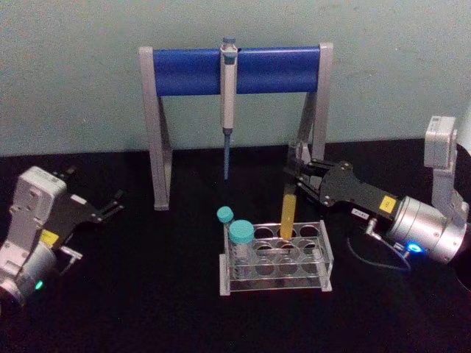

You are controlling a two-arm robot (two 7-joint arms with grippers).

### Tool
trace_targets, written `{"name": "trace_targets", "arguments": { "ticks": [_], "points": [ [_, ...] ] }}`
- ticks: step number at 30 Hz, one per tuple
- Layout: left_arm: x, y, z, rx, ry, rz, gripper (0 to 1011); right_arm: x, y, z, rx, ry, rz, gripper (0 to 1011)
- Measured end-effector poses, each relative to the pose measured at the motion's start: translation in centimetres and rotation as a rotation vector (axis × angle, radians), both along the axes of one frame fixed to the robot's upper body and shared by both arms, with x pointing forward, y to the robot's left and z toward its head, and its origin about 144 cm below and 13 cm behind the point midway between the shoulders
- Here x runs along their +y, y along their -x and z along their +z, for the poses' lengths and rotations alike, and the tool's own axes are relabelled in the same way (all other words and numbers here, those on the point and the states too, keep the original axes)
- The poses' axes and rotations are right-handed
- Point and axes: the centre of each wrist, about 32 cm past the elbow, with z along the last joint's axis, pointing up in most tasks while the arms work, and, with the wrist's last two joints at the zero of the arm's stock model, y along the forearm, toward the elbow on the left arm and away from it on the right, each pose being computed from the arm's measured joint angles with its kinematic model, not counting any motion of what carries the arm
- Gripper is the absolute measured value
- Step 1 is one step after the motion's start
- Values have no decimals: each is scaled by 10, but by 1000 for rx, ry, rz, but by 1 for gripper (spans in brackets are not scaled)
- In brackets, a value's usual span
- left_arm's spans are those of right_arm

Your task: Pick up the test tube from the test tube rack, shake it, then place it back into the test tube rack.

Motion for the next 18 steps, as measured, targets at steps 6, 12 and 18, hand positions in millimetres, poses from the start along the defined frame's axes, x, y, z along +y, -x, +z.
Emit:
{"name": "trace_targets", "arguments": {
  "ticks": [6, 12, 18],
  "points": [
    [0, 0, 0, 0, 0, 0, 1001, 1, -2, -3, 9, 11, -1, 229],
    [0, 0, 0, 0, 0, 0, 1001, 3, -3, -6, 22, 26, -4, 229],
    [0, 0, 0, 0, 0, 0, 1001, 4, -5, -9, 36, 39, -4, 229]
  ]
}}
